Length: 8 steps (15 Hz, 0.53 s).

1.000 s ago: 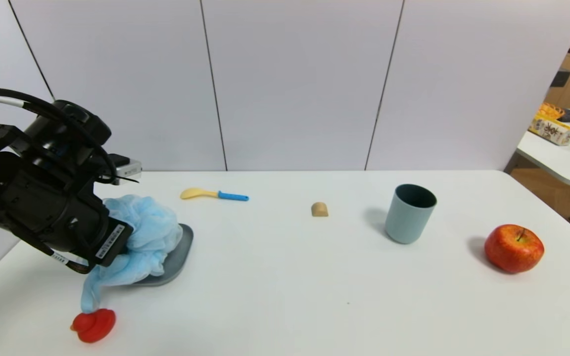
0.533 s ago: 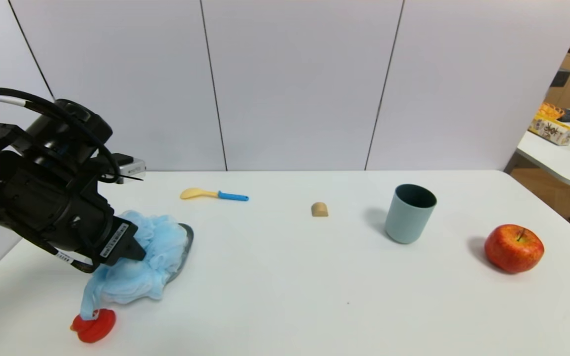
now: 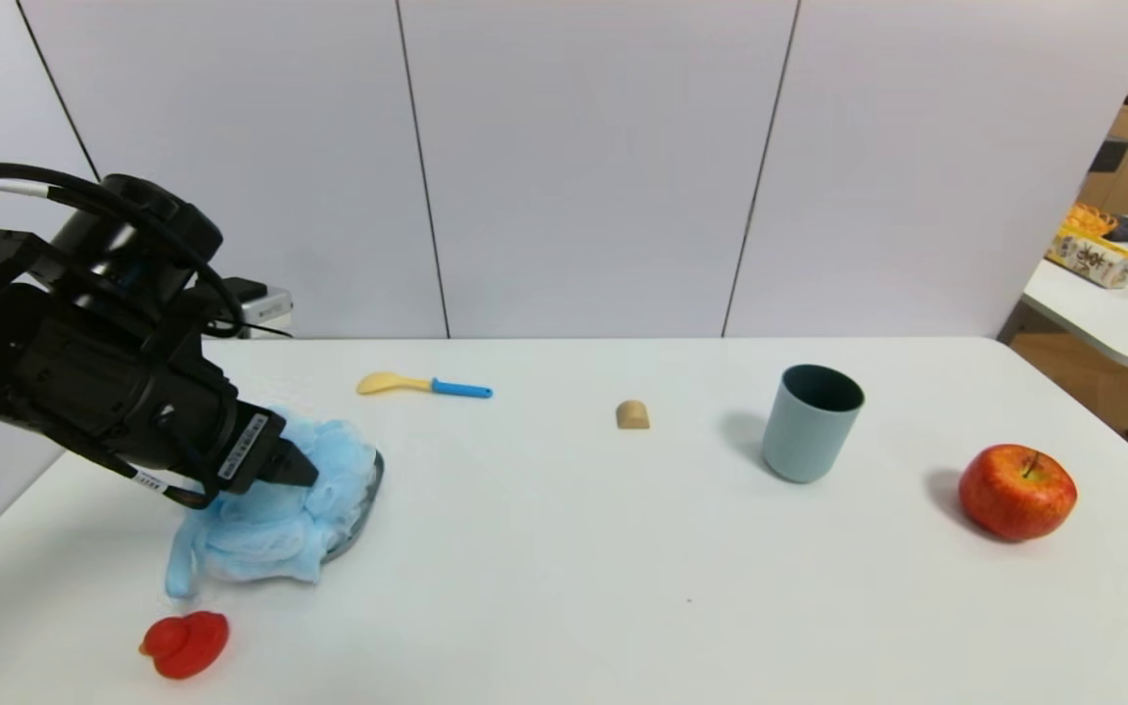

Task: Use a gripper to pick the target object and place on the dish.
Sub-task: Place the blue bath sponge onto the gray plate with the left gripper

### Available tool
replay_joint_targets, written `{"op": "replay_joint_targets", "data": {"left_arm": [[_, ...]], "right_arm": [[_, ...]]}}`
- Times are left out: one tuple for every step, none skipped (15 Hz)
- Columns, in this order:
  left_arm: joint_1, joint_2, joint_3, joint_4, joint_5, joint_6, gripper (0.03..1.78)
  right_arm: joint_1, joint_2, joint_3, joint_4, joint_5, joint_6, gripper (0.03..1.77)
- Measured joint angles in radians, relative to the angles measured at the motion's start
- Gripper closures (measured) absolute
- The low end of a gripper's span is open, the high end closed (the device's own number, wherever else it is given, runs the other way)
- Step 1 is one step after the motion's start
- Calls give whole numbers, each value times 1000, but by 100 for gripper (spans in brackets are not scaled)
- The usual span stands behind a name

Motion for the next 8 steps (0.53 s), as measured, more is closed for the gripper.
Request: {"op": "replay_joint_targets", "data": {"left_arm": [[0,-1,0,-27,0,-10,31],[0,-2,-1,-51,0,-16,28],[0,-5,-1,-65,0,-18,26],[0,-9,-1,-77,0,-19,25],[0,-17,-1,-93,1,-22,23],[0,-29,-1,-113,1,-32,21],[0,-41,-1,-136,2,-47,20],[0,-53,-1,-164,2,-60,19]], "right_arm": [[0,0,0,0,0,0,9],[0,0,0,0,-1,1,9],[0,0,0,1,-1,0,9],[0,0,0,0,-1,1,9],[0,0,0,0,0,0,9],[0,0,0,0,0,0,9],[0,0,0,0,0,0,9],[0,0,0,0,-1,1,9]]}}
